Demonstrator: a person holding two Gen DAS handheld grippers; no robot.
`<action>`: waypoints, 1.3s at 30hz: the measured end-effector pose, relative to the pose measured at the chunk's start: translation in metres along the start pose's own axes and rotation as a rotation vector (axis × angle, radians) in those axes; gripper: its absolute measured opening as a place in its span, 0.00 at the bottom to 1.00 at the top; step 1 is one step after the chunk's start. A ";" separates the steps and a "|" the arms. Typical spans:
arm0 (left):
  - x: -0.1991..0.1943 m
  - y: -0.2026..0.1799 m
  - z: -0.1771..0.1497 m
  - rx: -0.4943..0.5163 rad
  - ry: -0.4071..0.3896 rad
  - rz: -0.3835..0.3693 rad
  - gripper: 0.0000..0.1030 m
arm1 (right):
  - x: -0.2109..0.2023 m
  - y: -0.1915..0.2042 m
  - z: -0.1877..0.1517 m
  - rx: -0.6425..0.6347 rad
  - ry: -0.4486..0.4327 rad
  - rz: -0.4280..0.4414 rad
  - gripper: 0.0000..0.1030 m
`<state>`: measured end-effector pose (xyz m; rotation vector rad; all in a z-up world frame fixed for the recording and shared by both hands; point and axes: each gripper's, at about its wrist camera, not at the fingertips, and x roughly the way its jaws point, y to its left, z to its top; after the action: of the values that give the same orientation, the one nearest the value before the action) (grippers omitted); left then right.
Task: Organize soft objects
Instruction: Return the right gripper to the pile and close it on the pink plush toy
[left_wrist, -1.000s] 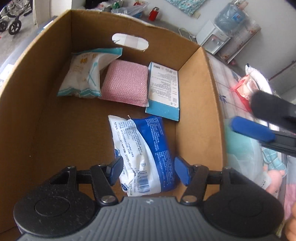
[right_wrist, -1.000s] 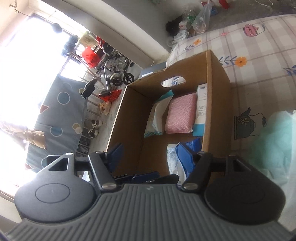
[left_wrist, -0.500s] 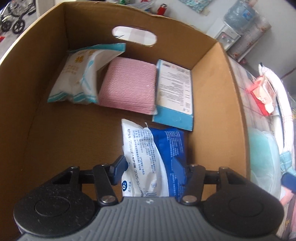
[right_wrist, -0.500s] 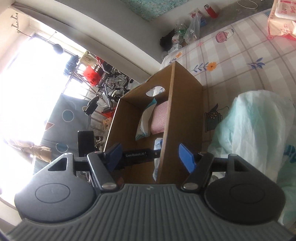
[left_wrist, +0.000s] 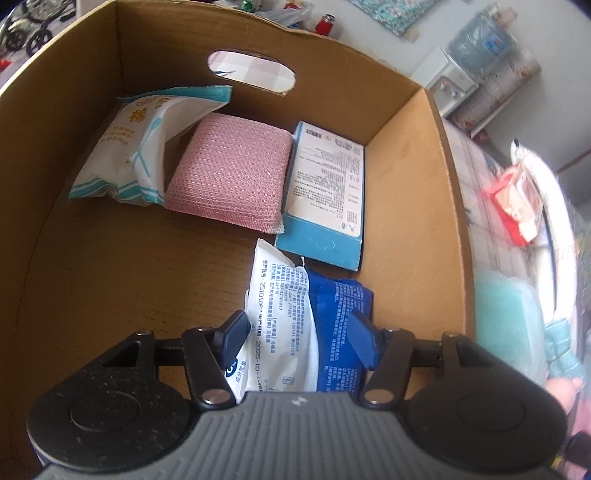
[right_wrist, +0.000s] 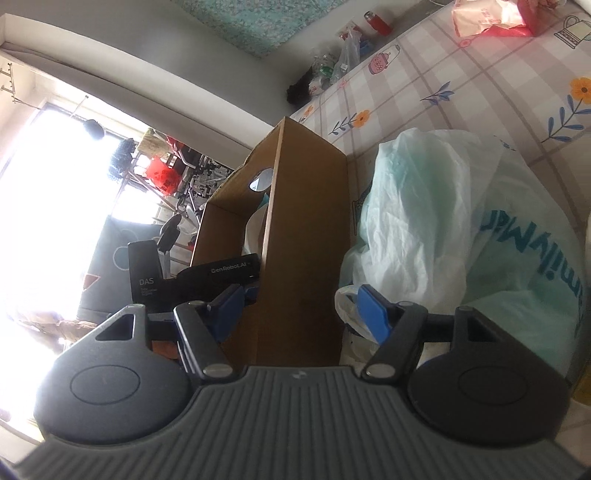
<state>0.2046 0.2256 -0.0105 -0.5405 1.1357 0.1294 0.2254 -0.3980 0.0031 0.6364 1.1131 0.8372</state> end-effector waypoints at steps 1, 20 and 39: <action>-0.005 0.002 0.000 -0.021 -0.011 -0.018 0.65 | -0.002 -0.001 -0.002 0.001 -0.008 -0.005 0.66; -0.135 -0.091 -0.076 0.175 -0.371 -0.142 0.78 | -0.102 -0.031 -0.024 -0.044 -0.282 -0.063 0.72; 0.015 -0.275 -0.160 0.664 -0.020 -0.280 0.64 | -0.196 -0.182 0.009 0.020 -0.414 -0.563 0.83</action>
<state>0.1797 -0.0906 0.0209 -0.0978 0.9980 -0.4714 0.2406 -0.6618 -0.0392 0.4488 0.8551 0.1950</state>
